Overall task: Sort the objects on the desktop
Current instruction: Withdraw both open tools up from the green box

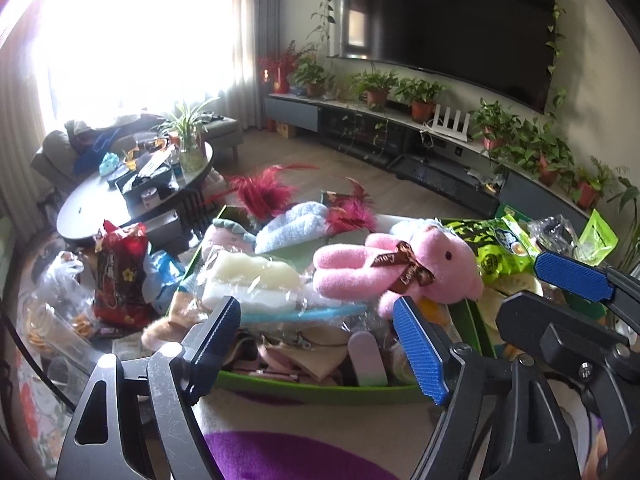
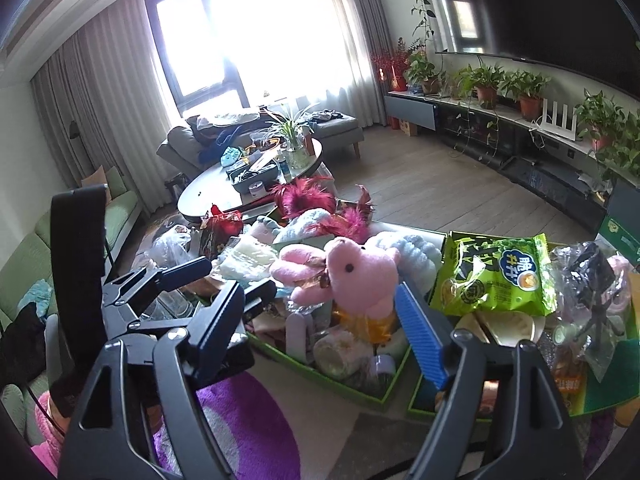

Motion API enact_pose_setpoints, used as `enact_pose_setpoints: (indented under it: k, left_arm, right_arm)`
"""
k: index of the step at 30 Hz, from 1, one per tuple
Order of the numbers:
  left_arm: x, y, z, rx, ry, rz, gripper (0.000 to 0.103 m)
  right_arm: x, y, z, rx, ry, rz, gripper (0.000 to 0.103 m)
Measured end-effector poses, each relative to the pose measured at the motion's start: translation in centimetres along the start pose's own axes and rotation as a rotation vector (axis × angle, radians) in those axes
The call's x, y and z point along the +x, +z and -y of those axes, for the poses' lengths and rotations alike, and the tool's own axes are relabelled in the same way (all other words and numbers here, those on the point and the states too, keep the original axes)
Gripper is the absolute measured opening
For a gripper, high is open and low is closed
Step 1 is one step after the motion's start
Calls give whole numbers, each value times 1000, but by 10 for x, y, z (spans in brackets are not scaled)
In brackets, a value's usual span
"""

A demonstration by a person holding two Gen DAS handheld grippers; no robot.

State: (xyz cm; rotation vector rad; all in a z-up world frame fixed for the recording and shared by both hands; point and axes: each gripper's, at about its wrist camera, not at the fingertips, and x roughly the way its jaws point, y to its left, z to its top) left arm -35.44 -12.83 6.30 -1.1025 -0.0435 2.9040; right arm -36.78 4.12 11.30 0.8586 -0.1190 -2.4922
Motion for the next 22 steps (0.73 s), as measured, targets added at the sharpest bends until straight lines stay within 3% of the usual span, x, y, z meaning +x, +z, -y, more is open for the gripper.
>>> enact_pose_setpoints:
  k: [4,7,16,22]
  left_arm:
    - [-5,-3,-1,-34,-3,-15,84]
    - [-8,-7,7,2,26,-21,84]
    - [-33,-15,27,90,11,72,84]
    - [-43,-16,29,73,5,94,84]
  right_arm:
    - [-10,-4,-4,-4,-1,1,79]
    - [-19,-6,-6,-9,-9,8,79]
    - [-38,-13,-10,-5,-18,17,80]
    - [-45,-18,-9,7,-29,13,80]
